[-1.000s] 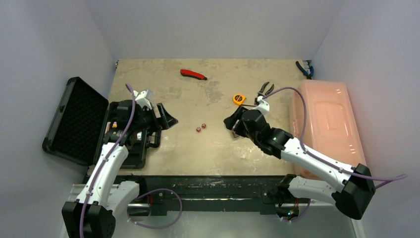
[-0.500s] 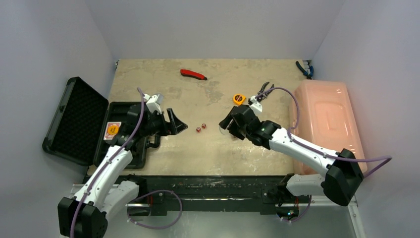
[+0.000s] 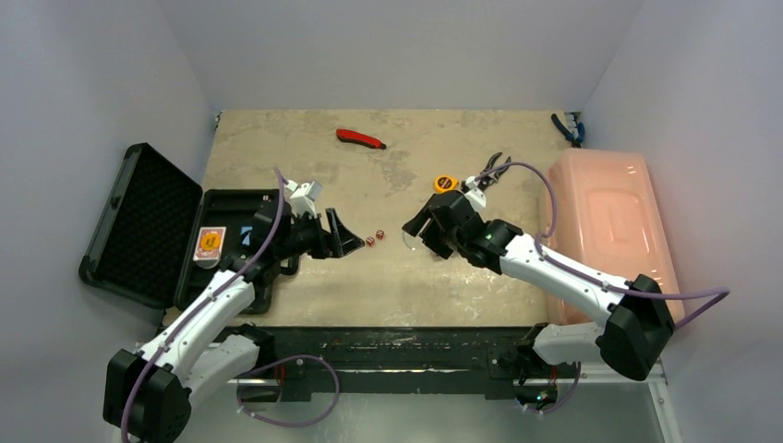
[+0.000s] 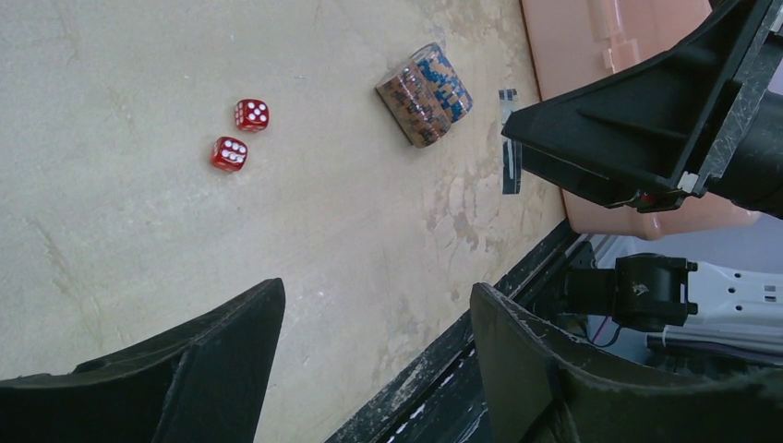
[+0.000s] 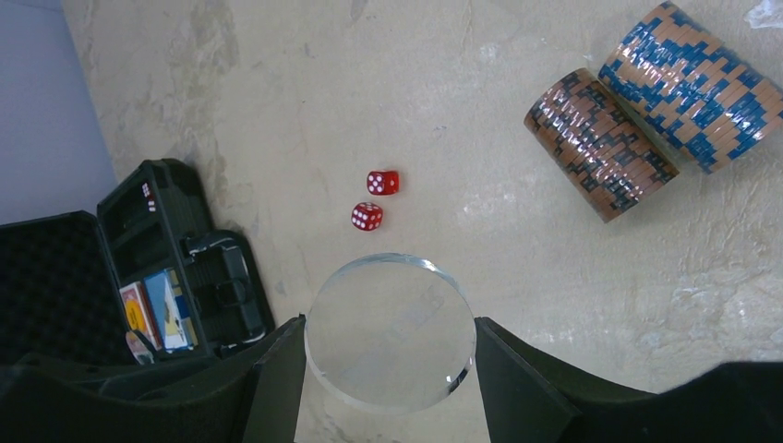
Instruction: Pack up texas hold em set
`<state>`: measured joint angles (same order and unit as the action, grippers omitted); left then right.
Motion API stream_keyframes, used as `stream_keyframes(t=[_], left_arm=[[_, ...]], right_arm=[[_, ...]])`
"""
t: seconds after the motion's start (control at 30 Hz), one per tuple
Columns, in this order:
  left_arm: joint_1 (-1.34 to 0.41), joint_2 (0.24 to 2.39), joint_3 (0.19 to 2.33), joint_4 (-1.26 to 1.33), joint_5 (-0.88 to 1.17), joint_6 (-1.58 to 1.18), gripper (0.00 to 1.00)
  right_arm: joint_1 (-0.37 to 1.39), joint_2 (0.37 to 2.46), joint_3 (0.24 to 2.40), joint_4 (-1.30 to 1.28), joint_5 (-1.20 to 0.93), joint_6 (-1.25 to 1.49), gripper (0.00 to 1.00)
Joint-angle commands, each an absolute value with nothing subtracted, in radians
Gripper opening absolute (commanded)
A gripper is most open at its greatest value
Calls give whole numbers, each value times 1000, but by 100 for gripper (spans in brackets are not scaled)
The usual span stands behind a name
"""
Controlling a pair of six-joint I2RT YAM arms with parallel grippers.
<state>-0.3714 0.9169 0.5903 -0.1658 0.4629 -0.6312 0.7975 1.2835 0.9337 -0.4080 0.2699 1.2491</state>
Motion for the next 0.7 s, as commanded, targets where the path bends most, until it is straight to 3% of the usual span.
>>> stream_keyframes(t=[0.0, 0.67], left_arm=[[-411, 955, 588, -49, 455, -668, 71], [-604, 1175, 677, 180, 350, -826, 62]], right_arm=[[796, 1278, 1004, -417, 284, 1281, 0], [796, 1330, 1081, -462, 283, 1277, 0]])
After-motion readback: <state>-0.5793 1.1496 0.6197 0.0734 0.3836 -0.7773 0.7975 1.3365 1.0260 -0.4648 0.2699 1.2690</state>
